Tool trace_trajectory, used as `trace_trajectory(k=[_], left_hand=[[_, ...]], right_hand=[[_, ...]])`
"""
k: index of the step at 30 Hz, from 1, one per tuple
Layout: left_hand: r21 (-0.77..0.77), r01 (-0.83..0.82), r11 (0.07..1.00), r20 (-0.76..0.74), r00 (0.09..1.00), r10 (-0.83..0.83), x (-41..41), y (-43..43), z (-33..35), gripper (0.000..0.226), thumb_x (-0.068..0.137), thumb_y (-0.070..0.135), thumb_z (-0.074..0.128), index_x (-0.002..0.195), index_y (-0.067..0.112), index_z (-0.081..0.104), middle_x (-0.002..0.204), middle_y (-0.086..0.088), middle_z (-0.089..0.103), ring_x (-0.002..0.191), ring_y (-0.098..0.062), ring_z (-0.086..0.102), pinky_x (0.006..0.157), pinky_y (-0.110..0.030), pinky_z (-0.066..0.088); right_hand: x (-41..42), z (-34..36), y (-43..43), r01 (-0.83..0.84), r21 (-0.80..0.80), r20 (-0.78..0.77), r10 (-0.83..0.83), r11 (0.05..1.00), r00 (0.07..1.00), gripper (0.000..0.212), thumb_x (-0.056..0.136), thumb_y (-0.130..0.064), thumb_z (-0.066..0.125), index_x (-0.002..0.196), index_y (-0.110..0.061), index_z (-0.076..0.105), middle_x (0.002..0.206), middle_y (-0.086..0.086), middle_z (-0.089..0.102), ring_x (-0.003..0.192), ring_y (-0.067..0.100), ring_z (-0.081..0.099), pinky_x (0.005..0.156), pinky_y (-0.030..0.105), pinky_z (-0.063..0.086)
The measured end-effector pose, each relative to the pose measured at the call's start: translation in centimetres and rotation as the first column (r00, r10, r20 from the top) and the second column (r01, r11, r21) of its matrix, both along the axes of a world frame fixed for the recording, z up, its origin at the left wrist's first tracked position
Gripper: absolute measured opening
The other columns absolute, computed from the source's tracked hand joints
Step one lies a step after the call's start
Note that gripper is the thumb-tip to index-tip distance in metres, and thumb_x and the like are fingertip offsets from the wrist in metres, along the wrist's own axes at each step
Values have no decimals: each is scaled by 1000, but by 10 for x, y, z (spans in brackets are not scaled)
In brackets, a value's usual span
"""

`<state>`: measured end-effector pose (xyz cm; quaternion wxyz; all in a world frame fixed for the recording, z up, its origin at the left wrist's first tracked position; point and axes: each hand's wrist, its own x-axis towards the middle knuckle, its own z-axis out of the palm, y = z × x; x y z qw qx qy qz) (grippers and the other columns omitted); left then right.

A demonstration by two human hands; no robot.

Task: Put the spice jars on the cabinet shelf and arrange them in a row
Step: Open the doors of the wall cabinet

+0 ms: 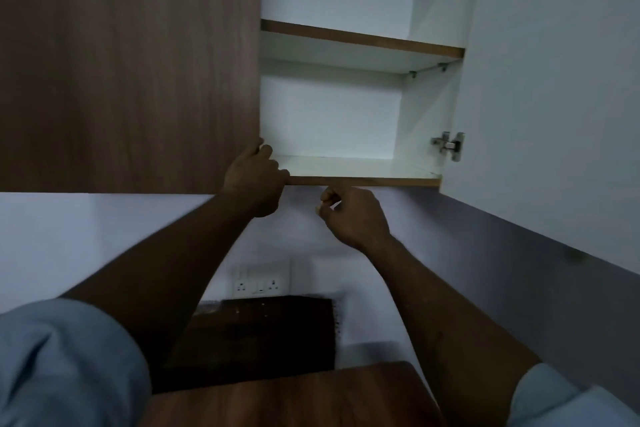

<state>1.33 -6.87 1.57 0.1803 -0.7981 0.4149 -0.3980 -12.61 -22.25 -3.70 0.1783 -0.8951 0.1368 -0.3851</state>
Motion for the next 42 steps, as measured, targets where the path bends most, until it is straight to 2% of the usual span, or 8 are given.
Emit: trace_trajectory(k=[6, 10, 16, 20, 25, 30, 37, 42], left_hand=[[57, -105, 993, 131, 987, 97, 2, 12, 5, 36, 90, 40, 50, 115, 21, 68, 115, 0, 69, 136, -30, 40, 118, -65, 1], [79, -135, 988, 165, 979, 121, -3, 19, -2, 48, 93, 50, 47, 123, 19, 68, 132, -4, 61, 144, -34, 29, 115, -67, -1], [38, 155, 987, 181, 970, -160, -26, 47, -11, 36, 92, 33, 49, 89, 12, 79, 101, -7, 73, 111, -26, 55, 123, -52, 9], [23, 240, 970, 190, 952, -240, -63, 76, -3, 36, 91, 22, 43, 74, 11, 74, 85, -9, 74, 88, -23, 58, 101, -43, 35], [-9, 214, 977, 222, 953, -207, -122, 120, 9, 29, 83, 26, 55, 59, 18, 69, 58, 2, 63, 62, -18, 46, 84, -36, 44], [-93, 68, 993, 127, 990, -56, -157, 157, 11, 36, 99, 25, 44, 92, 14, 77, 90, -3, 74, 106, -24, 63, 111, -41, 31], [-11, -234, 972, 90, 968, 234, -189, 230, -2, 19, 97, 24, 59, 94, 15, 75, 82, -2, 71, 79, -22, 59, 77, -34, 37], [39, -333, 942, 107, 939, 328, -196, 290, -2, 24, 95, 25, 62, 74, 14, 65, 52, -6, 44, 58, -24, 42, 76, -37, 37]], right_hand=[[46, -9, 14, -165, 73, 33, 163, 984, 986, 27, 86, -40, 75, 107, -25, 69, 100, -11, 71, 87, 10, 66, 79, 31, 56], [71, -3, 30, -329, 312, 242, 260, 891, 935, 22, 87, -43, 76, 102, -27, 70, 93, -16, 70, 84, -3, 65, 73, 18, 51], [77, 31, 64, -512, 605, 474, 241, 610, 847, 23, 97, -47, 62, 95, -26, 69, 94, -7, 77, 87, 14, 74, 81, 40, 58], [53, 53, 86, -596, 641, 461, 378, 483, 803, 37, 102, -44, 55, 104, -11, 73, 90, 0, 77, 78, 17, 72, 73, 34, 57], [6, 76, 132, -632, 619, 410, 494, 466, 766, 45, 101, -46, 56, 111, -6, 73, 85, -2, 75, 66, 11, 66, 57, 24, 51], [-34, 95, 197, -662, 536, 388, 544, 524, 744, 43, 102, -48, 53, 110, -12, 76, 100, 4, 79, 84, 17, 73, 66, 28, 57], [-55, 105, 293, -661, 500, 343, 573, 559, 744, 38, 102, -45, 56, 103, -13, 77, 91, 1, 79, 80, 17, 76, 64, 29, 56], [-53, 103, 347, -674, 460, 294, 617, 578, 730, 37, 103, -47, 51, 97, -21, 77, 92, -3, 80, 83, 13, 77, 65, 26, 55]])
